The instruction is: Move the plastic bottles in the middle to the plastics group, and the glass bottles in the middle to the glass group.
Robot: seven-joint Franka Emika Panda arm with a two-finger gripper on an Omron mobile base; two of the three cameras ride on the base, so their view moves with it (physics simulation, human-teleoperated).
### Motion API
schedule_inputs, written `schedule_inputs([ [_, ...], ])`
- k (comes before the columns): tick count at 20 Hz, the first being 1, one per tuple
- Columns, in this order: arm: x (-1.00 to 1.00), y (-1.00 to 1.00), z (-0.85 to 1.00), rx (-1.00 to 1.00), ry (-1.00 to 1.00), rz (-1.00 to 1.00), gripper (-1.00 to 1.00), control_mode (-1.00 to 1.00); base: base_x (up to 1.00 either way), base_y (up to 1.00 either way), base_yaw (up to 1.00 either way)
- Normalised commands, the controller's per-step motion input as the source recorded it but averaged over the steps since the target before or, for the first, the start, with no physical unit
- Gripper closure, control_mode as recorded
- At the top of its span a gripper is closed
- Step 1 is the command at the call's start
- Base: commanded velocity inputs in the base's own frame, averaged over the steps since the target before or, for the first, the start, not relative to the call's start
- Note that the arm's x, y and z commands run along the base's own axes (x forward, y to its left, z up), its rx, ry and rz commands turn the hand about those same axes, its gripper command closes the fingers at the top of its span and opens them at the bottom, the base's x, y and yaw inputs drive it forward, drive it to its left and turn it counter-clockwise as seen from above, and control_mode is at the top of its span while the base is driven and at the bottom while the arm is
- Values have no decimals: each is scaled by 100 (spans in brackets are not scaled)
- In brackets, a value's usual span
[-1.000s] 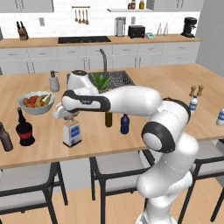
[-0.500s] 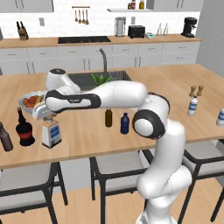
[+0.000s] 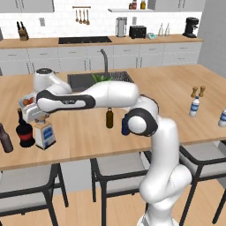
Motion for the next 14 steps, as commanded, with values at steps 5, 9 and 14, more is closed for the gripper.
schedule_inputs([
  [5,1,1,-18,-3,0,1,100,-100,0,0,0],
  [9,0,1,-22,0,0,3,100,-100,0,0,0],
  [14,0,2,-23,-1,0,1,100,-100,0,0,0],
])
